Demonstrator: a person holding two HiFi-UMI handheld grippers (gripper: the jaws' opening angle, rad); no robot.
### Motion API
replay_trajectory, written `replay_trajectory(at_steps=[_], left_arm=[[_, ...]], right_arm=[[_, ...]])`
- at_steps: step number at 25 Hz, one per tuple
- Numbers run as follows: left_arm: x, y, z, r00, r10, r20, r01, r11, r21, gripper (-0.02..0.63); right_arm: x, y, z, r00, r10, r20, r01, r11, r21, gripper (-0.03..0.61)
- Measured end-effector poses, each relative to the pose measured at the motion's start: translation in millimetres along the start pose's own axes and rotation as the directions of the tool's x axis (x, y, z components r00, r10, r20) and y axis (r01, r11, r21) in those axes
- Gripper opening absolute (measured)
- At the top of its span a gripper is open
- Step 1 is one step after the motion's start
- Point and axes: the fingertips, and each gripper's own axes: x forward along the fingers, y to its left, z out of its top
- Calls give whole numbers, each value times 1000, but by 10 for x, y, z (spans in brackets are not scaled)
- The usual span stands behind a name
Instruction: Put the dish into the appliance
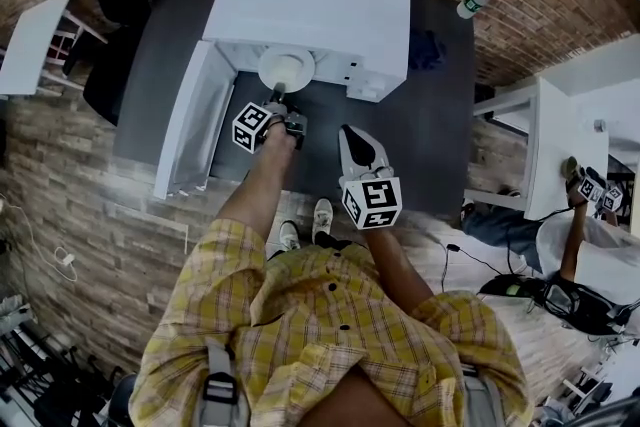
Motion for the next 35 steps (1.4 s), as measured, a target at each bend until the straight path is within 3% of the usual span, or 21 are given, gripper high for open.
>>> replay_trajectory(at_steps=[6,22,28,31,35], left_arm=[[105,9,38,1000,5,21,-3,999,-54,8],[324,-12,11,999,22,30,-21,998,-62,9],[388,-35,15,1000,23,-3,-23,999,-45,15],[383,-27,19,1000,-1,-3,0,996,-87,121],[328,-53,4,1000,-21,-9,20,995,-95,150]], right_arm=[[-15,-38,-26,1000,-6,-4,6,1000,2,5],[-64,-184,-4,1000,-25,-5,25,1000,1,5],[-92,-153,53,1000,-8,2,8,1000,-13,5],[-116,-137,75,1000,-1,8,1,1000,-21,5],[-127,-122,86,1000,1,10,0,1000,-21,5]])
